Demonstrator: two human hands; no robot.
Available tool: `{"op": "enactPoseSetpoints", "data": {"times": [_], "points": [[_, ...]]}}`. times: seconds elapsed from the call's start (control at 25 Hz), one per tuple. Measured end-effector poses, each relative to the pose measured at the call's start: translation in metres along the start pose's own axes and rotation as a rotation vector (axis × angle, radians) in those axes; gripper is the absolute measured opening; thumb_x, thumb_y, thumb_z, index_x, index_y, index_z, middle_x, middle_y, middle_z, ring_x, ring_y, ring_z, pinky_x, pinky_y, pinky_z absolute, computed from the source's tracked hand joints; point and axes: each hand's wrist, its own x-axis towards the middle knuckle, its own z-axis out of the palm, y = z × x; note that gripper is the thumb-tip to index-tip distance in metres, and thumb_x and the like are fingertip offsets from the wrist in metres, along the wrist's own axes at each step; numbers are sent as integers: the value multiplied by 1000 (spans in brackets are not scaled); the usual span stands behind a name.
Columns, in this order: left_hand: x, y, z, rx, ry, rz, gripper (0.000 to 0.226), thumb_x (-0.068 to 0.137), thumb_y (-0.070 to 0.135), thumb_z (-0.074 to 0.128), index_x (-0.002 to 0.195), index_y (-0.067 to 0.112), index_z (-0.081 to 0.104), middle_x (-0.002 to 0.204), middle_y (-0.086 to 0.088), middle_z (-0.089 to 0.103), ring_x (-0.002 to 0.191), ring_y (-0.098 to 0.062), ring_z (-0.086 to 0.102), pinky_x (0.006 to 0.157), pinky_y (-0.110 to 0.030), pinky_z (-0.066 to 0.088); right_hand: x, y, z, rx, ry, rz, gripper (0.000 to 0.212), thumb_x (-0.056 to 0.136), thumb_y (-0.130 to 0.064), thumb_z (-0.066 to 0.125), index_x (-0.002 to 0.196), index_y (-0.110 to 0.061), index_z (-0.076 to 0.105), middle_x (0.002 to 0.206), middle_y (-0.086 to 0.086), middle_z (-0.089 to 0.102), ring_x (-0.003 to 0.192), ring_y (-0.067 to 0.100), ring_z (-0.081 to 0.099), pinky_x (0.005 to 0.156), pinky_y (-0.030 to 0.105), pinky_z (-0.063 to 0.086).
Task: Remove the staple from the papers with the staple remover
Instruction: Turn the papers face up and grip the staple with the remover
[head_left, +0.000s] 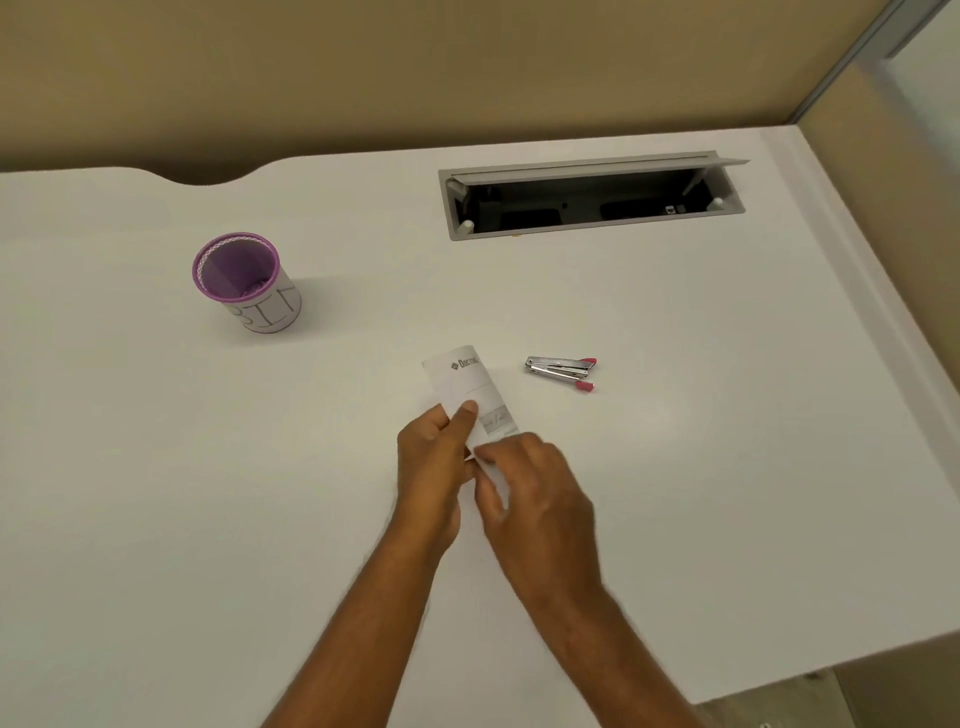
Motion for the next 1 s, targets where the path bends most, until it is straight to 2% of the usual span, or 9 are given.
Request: {"op": "enactPoseSetpoints", "data": {"times": [0.12,0.2,0.28,0.36,0.44,0.56,0.68,0.8,1.0], "points": [[5,0,-12,34,55,-45,19,102,20,60,106,8,74,105,-17,79,93,-30,78,73,-37,63,5,11,11,188,-88,75,25,92,-46,66,112,-32,68,110,-10,66,98,13,65,76,31,60],[7,1,-21,64,38,-42,21,103,22,57,106,10,74,104,-12,81,97,-30,77,73,-36,63,31,39,16,219,31,124,21,94,-35,64,115,-31,65,114,-9,64,101,18,62,83,39,57],[7,4,-27,53,12,-45,22,104,23,56,110,11,73,106,-8,81,101,-29,76,75,-37,63,66,72,19,102,110,141,35,94,-17,64,129,-21,62,130,0,63,118,26,57,97,44,51],[6,5,-28,14,-56,-60,25,104,23,56,119,10,71,112,-8,80,104,-29,76,77,-38,64,96,97,23,-60,-12,155,49,94,-15,63,142,-15,54,146,6,55,137,31,46,112,46,39],[2,9,-22,-31,-156,-73,27,103,23,57,122,9,70,117,-12,78,110,-30,74,83,-39,64,110,110,27,-193,-158,148,45,98,-23,60,142,-17,55,149,4,53,142,30,42,116,44,29],[-3,17,-11,-194,-332,-96,38,99,24,63,131,5,67,130,-17,71,119,-31,69,93,-40,60,116,120,21,-207,-108,122,13,97,-26,58,104,-18,66,110,1,68,108,31,62,101,45,37],[3,26,-9,-264,-411,-104,41,94,26,68,130,6,68,133,-19,69,120,-31,68,98,-44,59,110,122,0,3,-73,197,24,97,-36,45,83,-17,47,80,-1,65,79,24,62,76,39,48],[17,24,-21,-32,-203,-75,31,97,27,64,119,7,72,116,-14,78,106,-32,74,89,-46,63,103,122,-13,38,7,242,18,97,-41,49,93,-24,43,79,-7,61,66,12,58,53,26,40],[39,6,-46,170,58,-88,22,104,23,56,114,11,71,110,-11,79,105,-34,74,92,-51,60,94,125,-16,-10,205,358,26,95,-25,65,101,-26,40,99,-6,58,76,26,61,64,33,43]]}}
